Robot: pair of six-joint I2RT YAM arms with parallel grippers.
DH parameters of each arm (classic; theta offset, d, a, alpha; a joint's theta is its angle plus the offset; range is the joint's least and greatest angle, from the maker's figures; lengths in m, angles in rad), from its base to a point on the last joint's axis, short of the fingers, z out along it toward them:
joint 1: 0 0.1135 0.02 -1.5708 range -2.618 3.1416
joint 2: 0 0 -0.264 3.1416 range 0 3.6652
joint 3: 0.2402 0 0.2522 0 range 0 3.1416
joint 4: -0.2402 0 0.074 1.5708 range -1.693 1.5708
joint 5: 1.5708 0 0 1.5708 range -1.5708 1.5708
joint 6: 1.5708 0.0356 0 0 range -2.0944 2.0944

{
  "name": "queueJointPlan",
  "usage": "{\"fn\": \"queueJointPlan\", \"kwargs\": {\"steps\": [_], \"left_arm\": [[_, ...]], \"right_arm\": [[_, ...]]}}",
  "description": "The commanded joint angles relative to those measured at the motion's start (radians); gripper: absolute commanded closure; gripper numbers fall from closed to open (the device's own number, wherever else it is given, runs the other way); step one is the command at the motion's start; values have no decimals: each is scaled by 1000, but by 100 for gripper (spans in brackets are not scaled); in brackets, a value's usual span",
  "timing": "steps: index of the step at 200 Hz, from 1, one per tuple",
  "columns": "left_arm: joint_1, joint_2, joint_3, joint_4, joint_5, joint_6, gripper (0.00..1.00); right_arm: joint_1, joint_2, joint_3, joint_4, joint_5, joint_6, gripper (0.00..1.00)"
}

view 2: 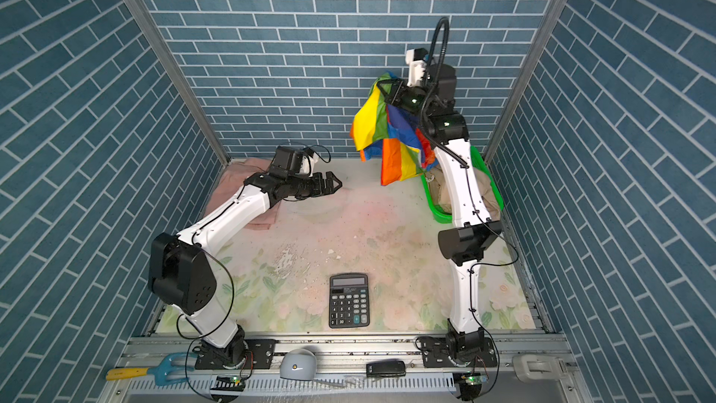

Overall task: Fold and stack the shorts
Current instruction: 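Lift the rainbow shorts from the basket with the right gripper onto the table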

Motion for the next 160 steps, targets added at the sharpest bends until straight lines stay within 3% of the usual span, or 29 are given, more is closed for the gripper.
{"fn": "queueJointPlan", "kwargs": {"steps": [1, 40, 60, 82, 110, 160], "left_arm": [[35, -39, -60, 10, 29, -1, 0], [92, -62, -86, 11, 45, 6, 0], [136, -70, -85, -4, 44, 11, 0], [181, -89, -98, -14, 54, 18, 1], [226, -112, -121, -39, 61, 39, 0], [291, -120, -170, -27, 81, 37, 0]], "right_arm": [[14, -48, 55, 190, -125, 67, 100], [-39, -84, -118, 188, 3, 88, 100], [-74, -19, -148, -19, 108, 95, 100], [-87, 70, -173, -221, 142, 24, 100], [-85, 45, -332, -315, 232, -84, 59], [7, -135, -597, -324, 399, -334, 10]]}}
